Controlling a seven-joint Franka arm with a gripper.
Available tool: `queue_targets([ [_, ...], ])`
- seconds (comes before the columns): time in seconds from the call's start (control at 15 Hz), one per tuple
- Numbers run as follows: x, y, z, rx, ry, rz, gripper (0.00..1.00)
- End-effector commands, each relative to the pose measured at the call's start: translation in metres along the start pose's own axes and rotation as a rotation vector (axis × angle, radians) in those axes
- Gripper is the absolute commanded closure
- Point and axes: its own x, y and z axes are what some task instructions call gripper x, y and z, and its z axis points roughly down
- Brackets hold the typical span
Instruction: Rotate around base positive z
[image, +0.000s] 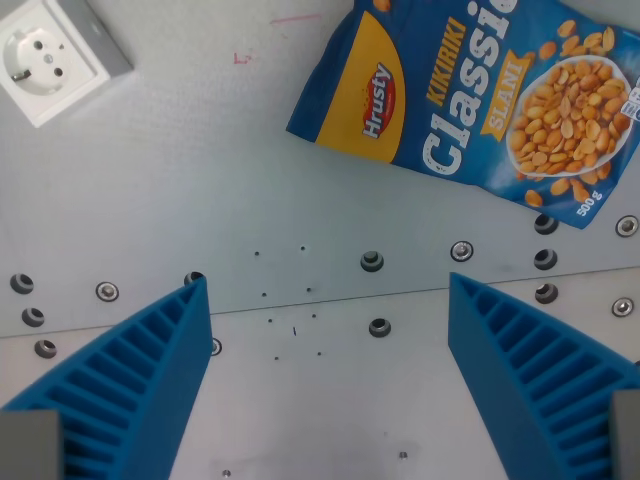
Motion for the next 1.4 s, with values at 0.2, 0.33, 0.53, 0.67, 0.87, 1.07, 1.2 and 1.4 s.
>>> queue_targets([
  [0.2, -0.0004, 0.0002, -0.0029, -0.002, 0.007, -0.122, 0.00],
  [0.33, -0.0004, 0.0002, -0.0029, -0.003, 0.007, -0.149, 0.00],
  [0.53, -0.0004, 0.0002, -0.0029, -0.004, 0.007, -0.189, 0.00],
  [0.67, -0.0004, 0.0002, -0.0029, -0.004, 0.007, -0.216, 0.00],
  [0.87, -0.0004, 0.0002, -0.0029, -0.005, 0.007, -0.256, 0.00],
  [1.07, -0.0004, 0.0002, -0.0029, -0.005, 0.007, -0.296, 0.00],
  [1.2, -0.0004, 0.0002, -0.0029, -0.006, 0.008, -0.322, 0.00],
  [1.4, -0.0004, 0.0002, -0.0029, -0.007, 0.008, -0.362, 0.00],
])
